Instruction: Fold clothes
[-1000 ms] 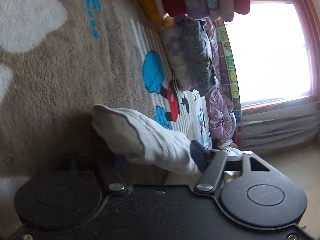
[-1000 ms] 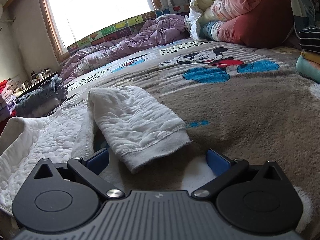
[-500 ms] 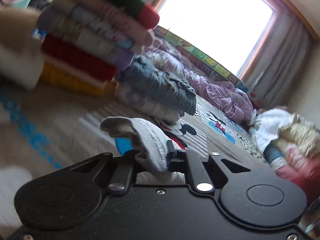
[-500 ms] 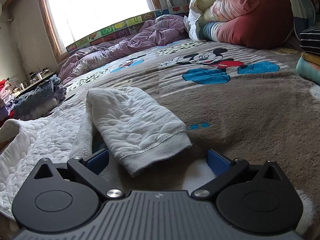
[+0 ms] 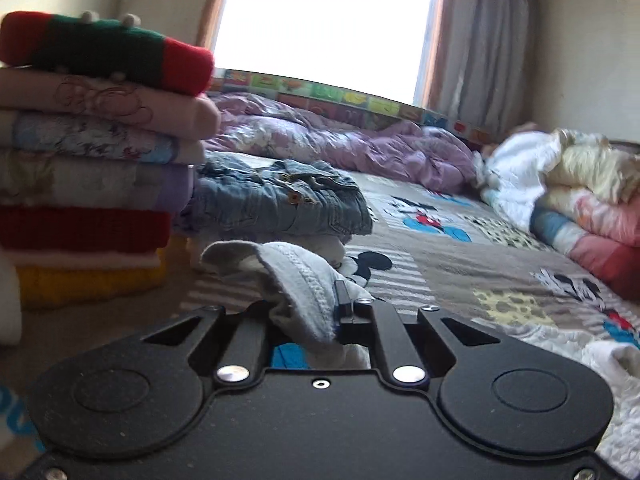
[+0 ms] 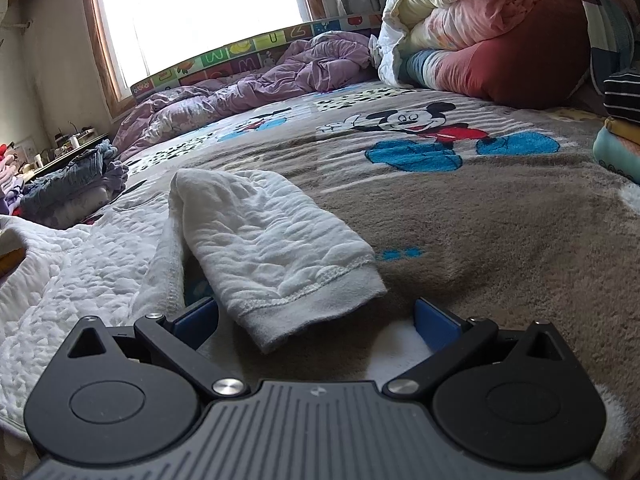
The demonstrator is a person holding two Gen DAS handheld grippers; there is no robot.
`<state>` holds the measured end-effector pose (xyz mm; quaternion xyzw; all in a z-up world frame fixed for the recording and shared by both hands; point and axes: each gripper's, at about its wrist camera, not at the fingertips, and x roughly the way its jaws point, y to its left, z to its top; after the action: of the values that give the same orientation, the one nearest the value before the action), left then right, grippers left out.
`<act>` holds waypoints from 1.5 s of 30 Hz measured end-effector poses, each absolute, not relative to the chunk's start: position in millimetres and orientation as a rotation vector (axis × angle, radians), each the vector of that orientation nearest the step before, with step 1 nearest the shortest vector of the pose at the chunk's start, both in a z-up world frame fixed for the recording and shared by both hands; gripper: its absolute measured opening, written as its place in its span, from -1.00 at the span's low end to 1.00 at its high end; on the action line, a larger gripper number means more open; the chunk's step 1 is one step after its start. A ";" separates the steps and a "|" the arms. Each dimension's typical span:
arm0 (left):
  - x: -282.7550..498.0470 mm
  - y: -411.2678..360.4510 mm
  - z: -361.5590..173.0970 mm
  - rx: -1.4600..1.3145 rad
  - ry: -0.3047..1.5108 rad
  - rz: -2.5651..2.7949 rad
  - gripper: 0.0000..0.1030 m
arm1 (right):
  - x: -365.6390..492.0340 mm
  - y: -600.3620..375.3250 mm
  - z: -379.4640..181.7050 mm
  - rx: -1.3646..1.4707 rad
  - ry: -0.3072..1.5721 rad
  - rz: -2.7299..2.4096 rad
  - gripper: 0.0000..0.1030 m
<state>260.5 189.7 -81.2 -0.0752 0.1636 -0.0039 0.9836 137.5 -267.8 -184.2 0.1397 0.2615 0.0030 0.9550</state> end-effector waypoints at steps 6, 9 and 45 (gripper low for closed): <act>286.3 201.7 -86.7 0.002 0.398 -0.078 -0.85 | 138.7 -267.2 -184.3 0.269 0.534 0.008 1.00; 292.7 206.8 -97.2 0.066 0.458 -0.064 -0.85 | 140.7 -266.5 -184.8 0.260 0.534 0.008 1.00; 257.4 239.8 -148.3 -0.993 0.586 0.098 -0.53 | 145.1 -259.7 -187.3 0.217 0.525 -0.022 1.00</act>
<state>257.4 239.8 -148.3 -0.4692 0.2771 0.0463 0.8372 145.1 -259.7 -187.3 0.1068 0.2590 -0.0109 0.9599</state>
